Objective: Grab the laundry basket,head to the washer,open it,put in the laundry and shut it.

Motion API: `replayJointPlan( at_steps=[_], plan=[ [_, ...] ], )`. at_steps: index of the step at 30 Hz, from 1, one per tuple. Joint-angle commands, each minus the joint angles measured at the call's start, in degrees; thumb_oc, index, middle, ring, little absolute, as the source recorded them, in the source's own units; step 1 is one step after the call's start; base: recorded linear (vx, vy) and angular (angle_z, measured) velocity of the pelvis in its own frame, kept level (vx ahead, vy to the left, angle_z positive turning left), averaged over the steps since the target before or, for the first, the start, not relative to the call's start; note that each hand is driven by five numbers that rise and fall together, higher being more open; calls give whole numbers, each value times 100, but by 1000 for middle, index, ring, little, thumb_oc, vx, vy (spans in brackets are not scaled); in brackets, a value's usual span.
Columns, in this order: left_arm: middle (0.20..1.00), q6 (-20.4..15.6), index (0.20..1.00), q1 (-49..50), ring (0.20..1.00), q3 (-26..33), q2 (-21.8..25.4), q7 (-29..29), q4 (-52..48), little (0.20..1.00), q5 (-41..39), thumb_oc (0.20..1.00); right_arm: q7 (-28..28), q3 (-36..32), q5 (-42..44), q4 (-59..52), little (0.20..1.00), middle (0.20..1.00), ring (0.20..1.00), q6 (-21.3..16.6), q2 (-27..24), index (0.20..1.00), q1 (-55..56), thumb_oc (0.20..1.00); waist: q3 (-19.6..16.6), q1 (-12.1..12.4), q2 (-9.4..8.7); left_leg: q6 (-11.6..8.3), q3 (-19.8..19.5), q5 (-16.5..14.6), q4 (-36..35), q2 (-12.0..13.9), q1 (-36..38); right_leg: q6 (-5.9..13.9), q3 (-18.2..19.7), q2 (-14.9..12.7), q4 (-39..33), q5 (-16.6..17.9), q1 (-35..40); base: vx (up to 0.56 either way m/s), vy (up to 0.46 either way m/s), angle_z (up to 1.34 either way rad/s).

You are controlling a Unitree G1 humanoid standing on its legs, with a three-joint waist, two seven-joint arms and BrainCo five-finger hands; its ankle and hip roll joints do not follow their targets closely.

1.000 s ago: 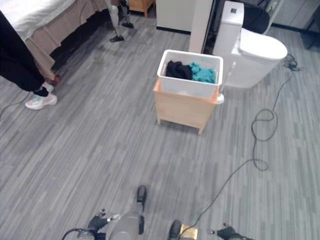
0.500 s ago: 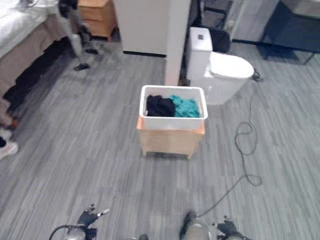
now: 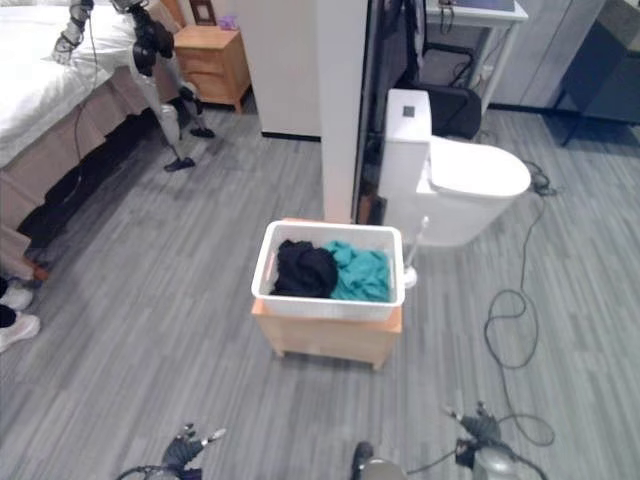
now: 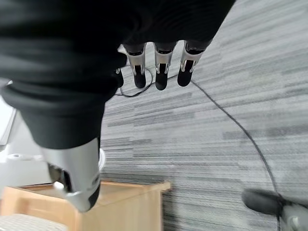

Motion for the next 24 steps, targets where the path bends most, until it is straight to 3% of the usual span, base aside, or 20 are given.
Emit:
replayJointPlan(
  at_steps=[1,2,3,6,8,10,13,16,24],
  plan=[
    [1000,-243,1000,-114,1000,-27,35,377,-521,1000,-453,1000,-319,-138,48,-1064,1000,1000,1000,-346,-282,1000,277,1000,84,92,-167,185,289,-790,-1567,109,431,427,470,-472,-752,197,338,200,32,-4],
    [1000,-329,1000,-22,1000,-17,17,570,-1276,1000,-576,1000,-444,-225,15,-1455,1000,1000,1000,-367,-290,1000,379,1000,97,165,-299,163,306,-804,-2859,-17,247,486,362,-635,-844,189,446,165,40,12],
    [1000,-324,1000,-13,1000,-18,18,572,-1286,1000,-574,1000,-446,-225,13,-1462,1000,1000,1000,-363,-288,1000,388,1000,102,168,-313,165,318,-786,-2900,-33,282,489,365,-650,-845,186,459,176,85,9],
    [1000,-244,1000,75,1000,-29,203,731,-2675,1000,-491,1000,-670,-499,-10,-1991,1000,1000,1000,-327,-357,1000,357,1000,44,305,-166,-129,-275,-314,-5108,-345,257,583,389,-639,-958,26,757,214,170,-3],
    [1000,-207,1000,135,1000,-28,275,635,-2997,1000,-407,1000,-656,-534,-36,-2035,1000,1000,1000,-318,-425,1000,265,1000,-34,282,-67,-135,-270,-300,-5394,-339,402,657,377,-632,-954,18,809,186,188,12],
    [1000,-53,1000,258,1000,-41,454,494,-3574,1000,-143,1000,-649,-662,-161,-2251,1000,1000,1000,-225,-517,1000,210,1000,-143,290,32,-121,-365,-289,-5251,-419,482,701,418,-705,-895,32,813,258,252,-32],
    [1000,180,1000,437,1000,95,864,160,-4301,1000,244,1000,-428,-717,-358,-2353,1000,1000,1000,-38,-709,1000,-62,1000,-303,413,106,10,-120,-464,-5295,-576,835,856,591,-940,-891,99,928,244,250,-33],
    [1000,339,1000,422,1000,131,1030,-41,-4729,1000,136,1000,-306,-639,-430,-2324,1000,1000,1000,138,-866,1000,-295,1000,-298,475,123,88,38,-543,-5290,-633,929,911,683,-1048,-866,140,881,73,105,-33],
    [1000,647,1000,72,1000,-444,1105,-494,-4687,1000,-319,1000,-153,-440,-423,-1950,1000,1000,1000,391,-1347,1000,-979,1000,-280,427,166,155,255,-619,-5411,-675,1008,1041,616,-1139,-959,218,849,54,47,1]
  ],
)
